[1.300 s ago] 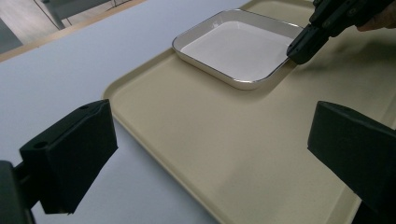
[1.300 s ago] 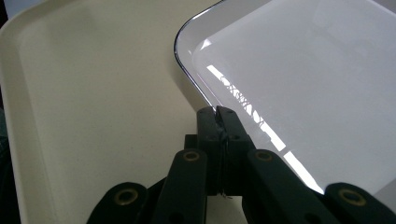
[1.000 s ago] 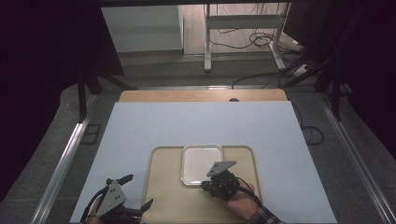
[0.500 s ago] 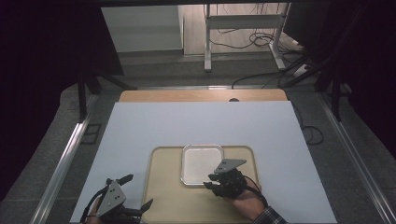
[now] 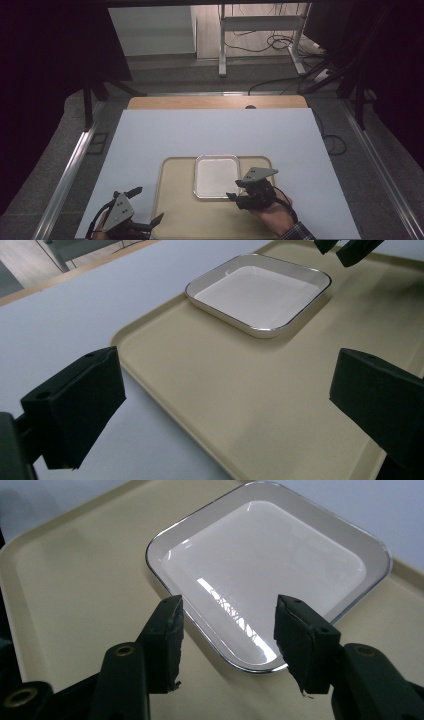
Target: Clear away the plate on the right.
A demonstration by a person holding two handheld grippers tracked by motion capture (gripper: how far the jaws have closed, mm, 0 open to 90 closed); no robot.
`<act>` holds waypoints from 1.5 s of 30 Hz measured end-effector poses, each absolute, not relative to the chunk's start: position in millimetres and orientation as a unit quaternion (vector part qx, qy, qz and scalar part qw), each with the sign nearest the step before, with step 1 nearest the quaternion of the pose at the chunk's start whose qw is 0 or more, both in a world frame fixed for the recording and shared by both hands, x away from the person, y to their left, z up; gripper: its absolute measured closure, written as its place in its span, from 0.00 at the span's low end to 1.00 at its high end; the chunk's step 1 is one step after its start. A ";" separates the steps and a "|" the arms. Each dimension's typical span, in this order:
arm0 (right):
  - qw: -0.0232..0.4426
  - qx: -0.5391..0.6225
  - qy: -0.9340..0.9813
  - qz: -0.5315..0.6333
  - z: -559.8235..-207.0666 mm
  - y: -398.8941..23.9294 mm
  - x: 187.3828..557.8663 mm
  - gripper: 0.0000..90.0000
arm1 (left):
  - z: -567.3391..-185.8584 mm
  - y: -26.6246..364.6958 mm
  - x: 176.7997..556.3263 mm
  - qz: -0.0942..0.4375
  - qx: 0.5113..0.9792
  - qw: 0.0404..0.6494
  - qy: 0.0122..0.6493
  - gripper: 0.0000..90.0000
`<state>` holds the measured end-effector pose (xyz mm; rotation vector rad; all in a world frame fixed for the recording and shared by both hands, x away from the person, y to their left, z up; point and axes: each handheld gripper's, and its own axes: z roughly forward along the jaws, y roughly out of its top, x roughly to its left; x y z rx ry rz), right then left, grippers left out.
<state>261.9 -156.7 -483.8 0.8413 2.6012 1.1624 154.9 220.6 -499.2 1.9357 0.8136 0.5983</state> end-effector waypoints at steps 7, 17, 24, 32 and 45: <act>0.092 0.283 0.865 0.405 -475.9 -166.0 259.4 0.42 | -499.1 222.4 155.3 0.240 0.784 0.467 0.333 0.01; 0.104 0.278 0.857 0.421 -471.4 -176.7 256.7 0.24 | -499.4 226.1 155.2 0.234 0.774 0.480 0.339 0.00; 0.118 0.277 0.850 0.431 -470.5 -190.9 254.3 0.10 | -499.5 229.0 155.0 0.229 0.767 0.491 0.343 0.00; 0.136 0.286 0.838 0.444 -465.8 -208.7 247.8 0.04 | -499.5 227.5 153.7 0.234 0.770 0.488 0.337 0.00; 0.156 0.304 0.823 0.454 -461.8 -234.7 237.0 0.00 | -499.5 228.4 154.1 0.234 0.768 0.489 0.341 0.00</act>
